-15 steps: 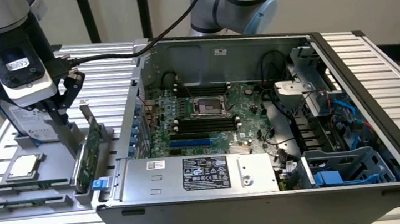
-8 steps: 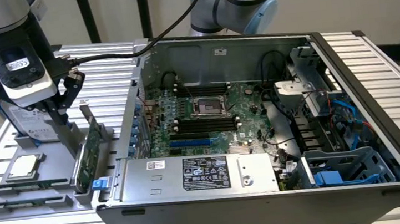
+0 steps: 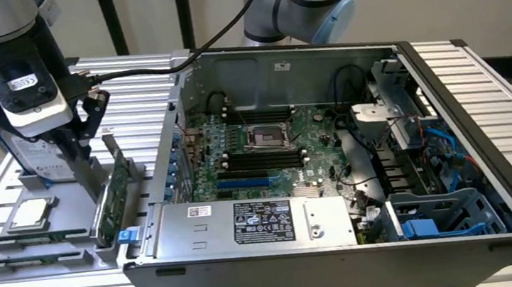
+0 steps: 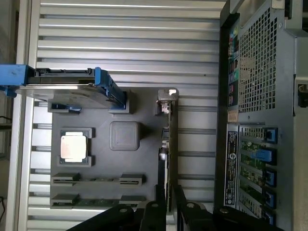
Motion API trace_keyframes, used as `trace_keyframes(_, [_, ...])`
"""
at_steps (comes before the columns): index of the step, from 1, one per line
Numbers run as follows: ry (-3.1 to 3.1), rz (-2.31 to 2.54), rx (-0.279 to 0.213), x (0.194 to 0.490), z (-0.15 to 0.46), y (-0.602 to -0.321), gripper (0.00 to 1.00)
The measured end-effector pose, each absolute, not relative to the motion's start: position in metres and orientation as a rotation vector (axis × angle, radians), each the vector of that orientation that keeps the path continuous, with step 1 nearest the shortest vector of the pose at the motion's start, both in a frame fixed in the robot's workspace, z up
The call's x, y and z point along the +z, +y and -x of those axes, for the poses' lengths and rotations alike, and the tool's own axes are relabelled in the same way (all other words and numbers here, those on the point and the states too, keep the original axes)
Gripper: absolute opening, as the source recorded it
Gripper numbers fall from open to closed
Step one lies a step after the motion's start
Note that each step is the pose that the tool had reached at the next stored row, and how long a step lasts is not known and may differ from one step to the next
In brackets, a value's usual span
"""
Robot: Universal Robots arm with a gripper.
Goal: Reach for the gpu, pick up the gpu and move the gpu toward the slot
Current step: 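Pick up the gpu and move the gpu toward the slot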
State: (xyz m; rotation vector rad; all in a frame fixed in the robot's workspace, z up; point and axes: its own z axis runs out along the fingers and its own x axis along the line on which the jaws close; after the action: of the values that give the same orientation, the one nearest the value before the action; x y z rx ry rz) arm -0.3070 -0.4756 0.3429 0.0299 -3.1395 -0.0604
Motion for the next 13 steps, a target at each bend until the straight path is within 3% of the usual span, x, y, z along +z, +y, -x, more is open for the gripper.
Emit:
trace_keyframes(1, [-3.14,-0.03,-0.06,0.3429,0.307,-0.4756,0.24])
trace_keyframes(2, [-3.14,-0.03,-0.06,0.3429,0.307,-0.4756,0.24])
trace_keyframes(3, [-3.14,-0.03,-0.06,0.3429,0.307,-0.4756,0.36])
trace_keyframes(6, [-3.14,-0.03,-0.06,0.3429,0.307,-0.4756,0.42])
trace_keyframes(7, [-3.14,-0.03,-0.06,0.3429,0.3071,-0.4756,0.48])
trace_keyframes(13, [-3.14,-0.03,-0.06,0.3429,0.3071,-0.4756,0.48])
